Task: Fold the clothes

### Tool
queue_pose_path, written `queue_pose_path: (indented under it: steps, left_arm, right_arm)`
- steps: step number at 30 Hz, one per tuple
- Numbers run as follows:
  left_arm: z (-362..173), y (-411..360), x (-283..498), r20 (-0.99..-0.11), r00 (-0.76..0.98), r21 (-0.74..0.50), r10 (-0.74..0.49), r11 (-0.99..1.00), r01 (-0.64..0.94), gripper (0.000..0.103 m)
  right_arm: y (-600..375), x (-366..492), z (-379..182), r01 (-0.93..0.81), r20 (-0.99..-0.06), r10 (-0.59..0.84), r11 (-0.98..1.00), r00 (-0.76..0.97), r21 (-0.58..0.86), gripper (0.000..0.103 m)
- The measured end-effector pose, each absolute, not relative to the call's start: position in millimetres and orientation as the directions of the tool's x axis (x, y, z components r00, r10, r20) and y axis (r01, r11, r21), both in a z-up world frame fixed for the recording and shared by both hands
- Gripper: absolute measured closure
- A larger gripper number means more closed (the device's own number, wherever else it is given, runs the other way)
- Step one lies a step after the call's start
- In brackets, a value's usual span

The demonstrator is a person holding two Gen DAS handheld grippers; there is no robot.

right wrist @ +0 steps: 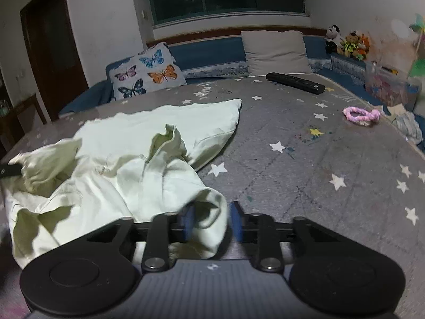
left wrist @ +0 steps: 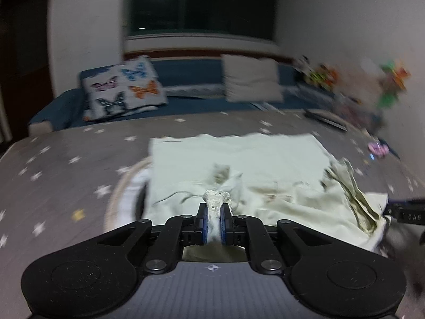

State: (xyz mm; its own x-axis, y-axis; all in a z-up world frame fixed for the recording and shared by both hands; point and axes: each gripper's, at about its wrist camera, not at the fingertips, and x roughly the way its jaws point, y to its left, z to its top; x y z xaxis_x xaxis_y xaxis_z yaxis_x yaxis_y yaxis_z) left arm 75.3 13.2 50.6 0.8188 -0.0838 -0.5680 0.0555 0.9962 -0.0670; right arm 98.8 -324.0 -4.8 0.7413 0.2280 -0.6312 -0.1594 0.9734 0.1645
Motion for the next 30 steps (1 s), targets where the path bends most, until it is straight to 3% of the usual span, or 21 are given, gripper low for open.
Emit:
queue_pose_path:
  steps: [4,10,13,17,18,22,30]
  left_arm:
    - [50,38,49,-0.575,0.817,-0.104,-0.041,0.994,-0.024,0.094]
    - [40,60,16,-0.622,0.783,-0.1,-0.024,0.994,-0.049,0.093]
    - [37,59,9,-0.64,0.769,-0.057,-0.013,0.998,-0.031,0.089]
    - [44,50,3,-0.616,0.788,0.004,-0.007,1.0,0.012,0.057]
    - [46,48,2,-0.605,0.796,0.02,-0.006,1.0,0.023,0.055]
    - [55,33,10,-0.584,0.811,0.059,-0.04,0.994,0.092,0.053]
    - [40,-4,59,-0.634,0.77,0.128,-0.069,0.973,0.192,0.053]
  right_arm:
    - [-326,90,1,-0.157,-0.613,0.249,0.967,0.75,0.2,0.095]
    - [-327,67,8,-0.178,-0.621,0.267,0.963,0.737,0.203,0.095]
    - [-321,57,6,-0.204,-0.638,0.253,0.967,0.727,0.15,0.09]
    - [-310,50,7,-0.241,-0.642,0.213,0.969,0.736,0.046,0.07]
    - [-307,49,9,-0.25,-0.637,0.206,0.968,0.743,0.023,0.066]
    - [-297,48,18,-0.283,-0.608,0.202,0.958,0.768,-0.039,0.059]
    - [-273,57,17,-0.359,-0.609,0.252,0.932,0.752,-0.057,0.059]
